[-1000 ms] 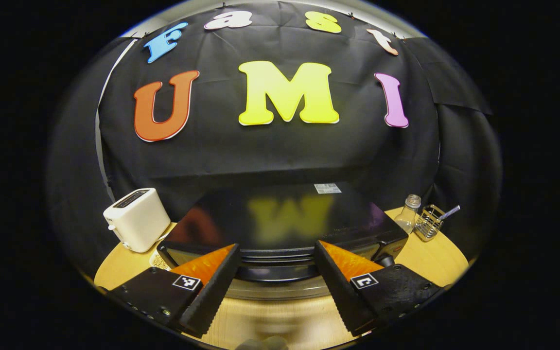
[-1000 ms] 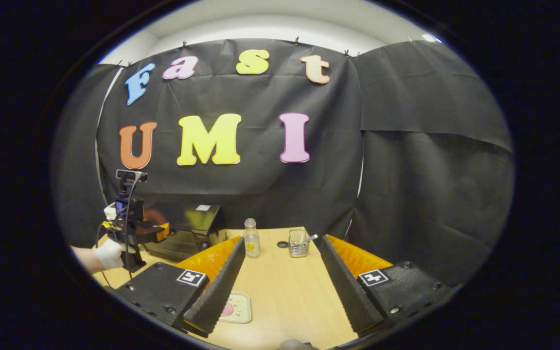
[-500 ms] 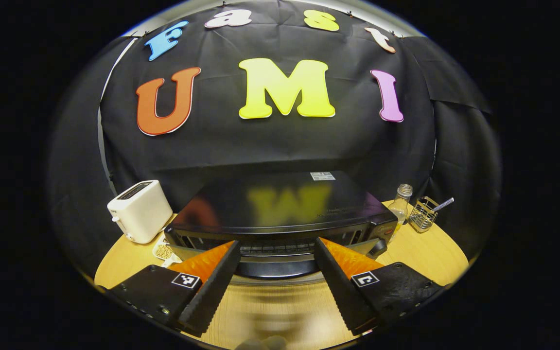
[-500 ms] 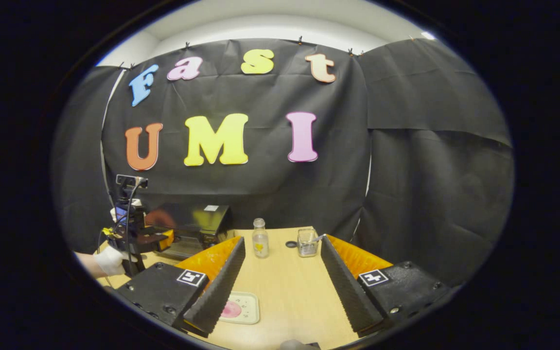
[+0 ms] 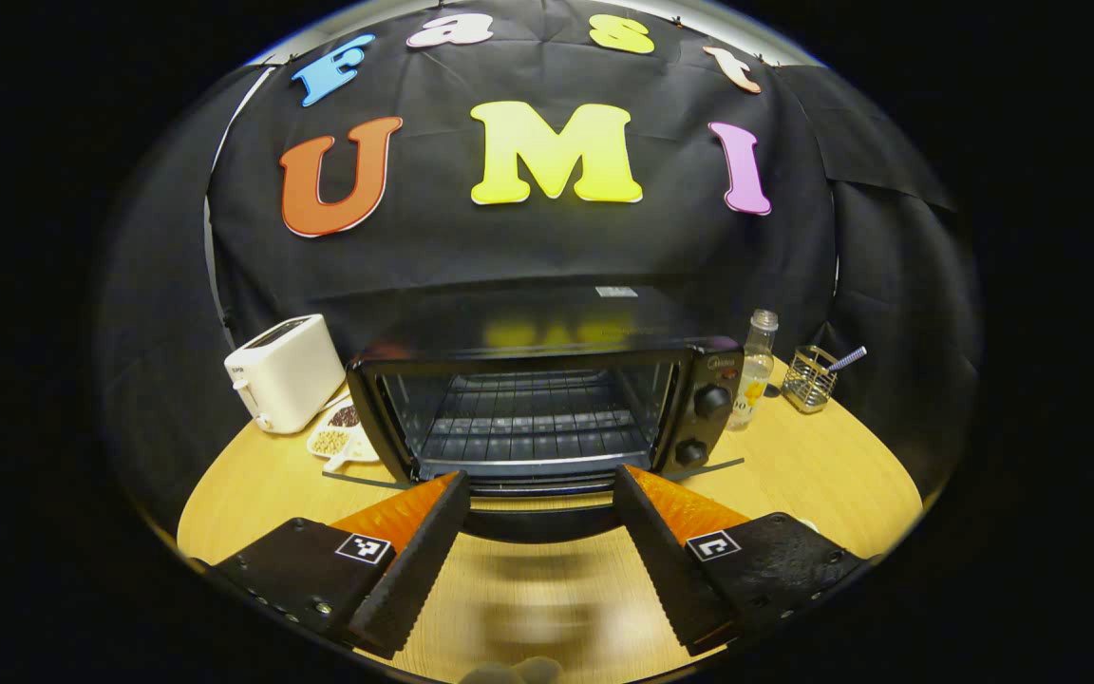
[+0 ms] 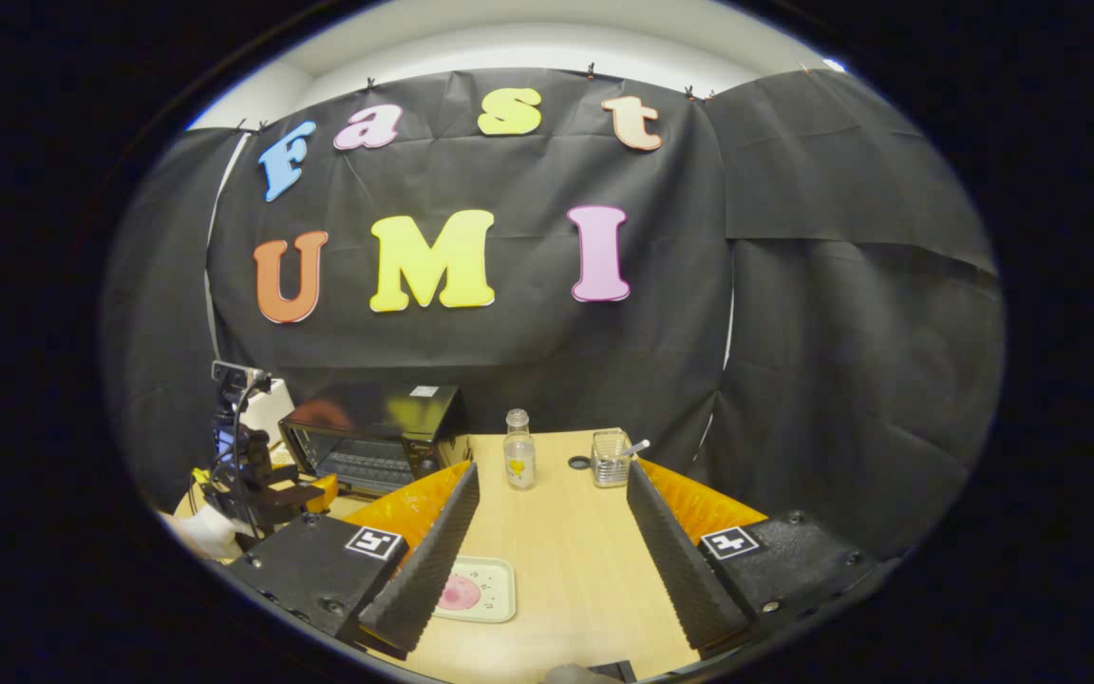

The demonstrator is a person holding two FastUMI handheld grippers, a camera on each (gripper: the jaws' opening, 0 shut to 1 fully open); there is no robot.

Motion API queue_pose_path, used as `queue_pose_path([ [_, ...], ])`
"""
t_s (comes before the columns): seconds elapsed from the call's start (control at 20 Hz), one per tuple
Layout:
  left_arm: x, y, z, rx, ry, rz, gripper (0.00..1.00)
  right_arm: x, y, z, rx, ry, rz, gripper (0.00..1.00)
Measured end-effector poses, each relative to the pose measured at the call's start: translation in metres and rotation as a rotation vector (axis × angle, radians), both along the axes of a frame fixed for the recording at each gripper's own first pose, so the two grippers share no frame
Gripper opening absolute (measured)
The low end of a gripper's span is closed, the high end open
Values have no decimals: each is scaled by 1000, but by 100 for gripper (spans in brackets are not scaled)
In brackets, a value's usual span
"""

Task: Open the electric oven with the left hand, put the food in, and close the electric oven.

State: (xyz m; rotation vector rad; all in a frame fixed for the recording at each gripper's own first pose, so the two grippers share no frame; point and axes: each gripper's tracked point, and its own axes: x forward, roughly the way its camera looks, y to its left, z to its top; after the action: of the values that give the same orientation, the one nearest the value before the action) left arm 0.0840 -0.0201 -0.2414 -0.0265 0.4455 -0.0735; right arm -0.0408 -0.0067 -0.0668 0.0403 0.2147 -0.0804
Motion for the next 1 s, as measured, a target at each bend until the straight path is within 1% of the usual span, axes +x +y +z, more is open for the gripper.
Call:
queue_pose_path([
  [0.3,-36,0,-46,-1,84,-2,97,-8,5,-13,-5,26,15,99],
  [0.65,-55,-3,-86,-3,162,-1,97,-18,3,-33,-16,74,7,99],
  [0.85,-61,-6,-111,0,237,-6,97,-22,-2,-43,-14,100,-5,99],
  [0.9,-61,-7,-113,4,239,-8,89,-23,-2,-45,-13,104,-6,99],
  [0.95,-61,-8,-113,14,237,-14,100,-24,-3,-49,-14,113,-9,99],
  [1.0,-60,-9,-114,24,237,-20,96,-24,-3,-52,-14,122,-9,99],
])
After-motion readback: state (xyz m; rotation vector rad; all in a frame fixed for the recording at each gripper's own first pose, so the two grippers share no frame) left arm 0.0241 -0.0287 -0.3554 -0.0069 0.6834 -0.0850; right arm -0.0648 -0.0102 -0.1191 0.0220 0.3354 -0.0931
